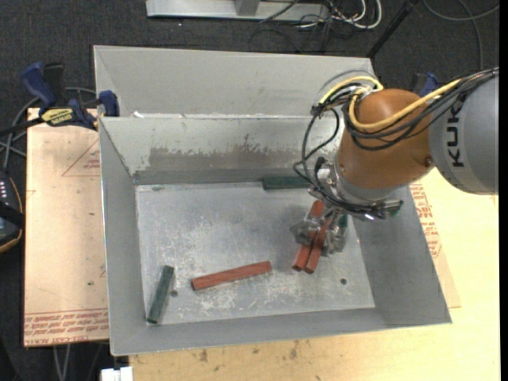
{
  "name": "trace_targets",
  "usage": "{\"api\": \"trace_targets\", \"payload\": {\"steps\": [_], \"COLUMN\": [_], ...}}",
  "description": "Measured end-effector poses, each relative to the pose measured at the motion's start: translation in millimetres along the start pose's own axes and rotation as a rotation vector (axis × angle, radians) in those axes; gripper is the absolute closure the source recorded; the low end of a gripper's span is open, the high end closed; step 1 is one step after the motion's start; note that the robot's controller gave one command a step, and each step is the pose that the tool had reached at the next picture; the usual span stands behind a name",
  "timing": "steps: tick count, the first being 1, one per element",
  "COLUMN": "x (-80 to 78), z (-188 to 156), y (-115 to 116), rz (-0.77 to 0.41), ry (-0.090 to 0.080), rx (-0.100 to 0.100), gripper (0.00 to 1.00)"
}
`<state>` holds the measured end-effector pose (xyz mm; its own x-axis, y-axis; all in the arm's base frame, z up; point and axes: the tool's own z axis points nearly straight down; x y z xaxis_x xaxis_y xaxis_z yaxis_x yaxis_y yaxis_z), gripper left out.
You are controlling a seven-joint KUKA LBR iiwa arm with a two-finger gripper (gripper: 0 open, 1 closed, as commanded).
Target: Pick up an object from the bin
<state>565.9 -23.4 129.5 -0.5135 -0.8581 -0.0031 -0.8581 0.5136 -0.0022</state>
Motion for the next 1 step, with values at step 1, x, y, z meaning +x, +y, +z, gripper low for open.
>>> {"api": "trace_targets", "payload": {"steps": [1], "x": [6.2], "z": [-171.3], "y": [5.5], "rz": [-0.022], "ry": [-0.003], "rx": [0.007], "gripper": [1.0]}}
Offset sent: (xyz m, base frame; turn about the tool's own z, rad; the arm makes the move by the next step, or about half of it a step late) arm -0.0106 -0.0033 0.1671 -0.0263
